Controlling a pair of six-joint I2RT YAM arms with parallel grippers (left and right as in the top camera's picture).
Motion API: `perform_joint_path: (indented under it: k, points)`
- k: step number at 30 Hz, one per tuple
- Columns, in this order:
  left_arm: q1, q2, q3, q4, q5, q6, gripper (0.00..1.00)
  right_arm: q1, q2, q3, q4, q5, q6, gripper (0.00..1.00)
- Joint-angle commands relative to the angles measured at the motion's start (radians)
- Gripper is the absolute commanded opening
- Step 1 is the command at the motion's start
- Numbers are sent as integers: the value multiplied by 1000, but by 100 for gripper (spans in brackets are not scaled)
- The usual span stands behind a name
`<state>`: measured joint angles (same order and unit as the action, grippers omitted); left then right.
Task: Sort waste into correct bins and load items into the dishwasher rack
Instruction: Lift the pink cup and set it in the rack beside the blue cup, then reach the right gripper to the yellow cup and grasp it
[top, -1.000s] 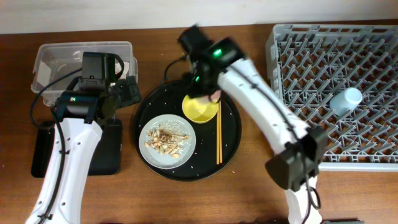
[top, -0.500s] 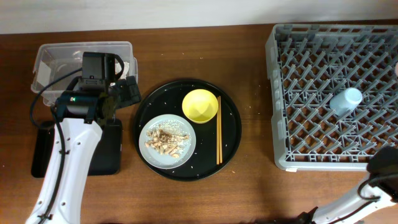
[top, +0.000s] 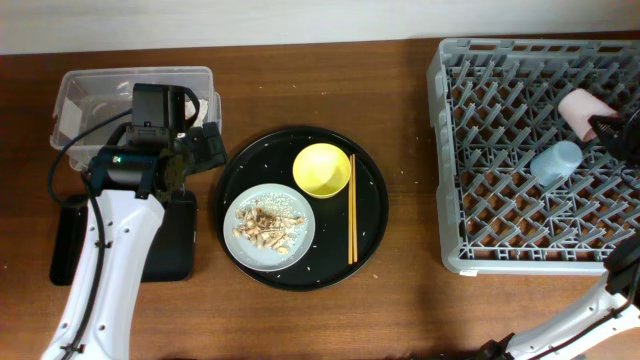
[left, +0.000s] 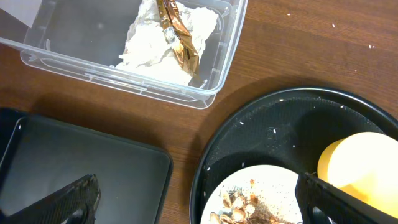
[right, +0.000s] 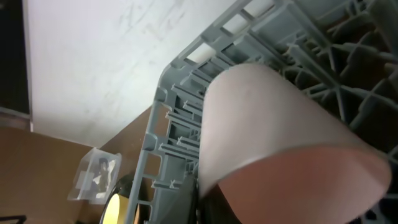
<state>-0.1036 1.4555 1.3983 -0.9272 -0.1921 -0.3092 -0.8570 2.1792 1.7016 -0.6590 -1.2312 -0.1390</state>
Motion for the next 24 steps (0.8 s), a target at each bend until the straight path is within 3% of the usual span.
perform_joint_path:
  k: [1,7,12,15,20,22,23,24]
  points:
    - [3,-11,-1,2,-7,11,99,-16,-12,-15,-13,204,153,4]
    - [3,-11,-1,2,-7,11,99,-92,-13,-15,-106,219,117,5]
    - [3,-11,-1,2,-7,11,99,-169,-37,-14,-211,219,117,22]
    - [3,-11,-1,1,-7,11,99,-232,-169,-14,-270,219,173,37]
    - [3,-11,-1,1,-7,11,99,-237,-515,-14,-277,131,351,40]
    - [3,-11,-1,2,-7,11,99,-183,-662,-14,-385,-53,354,56]
    - [3,-11,-1,2,-7,11,99,-162,-691,-14,-429,-56,354,57]
    - [3,-11,-1,2,-7,11,99,-84,-754,-14,-521,-55,279,93]
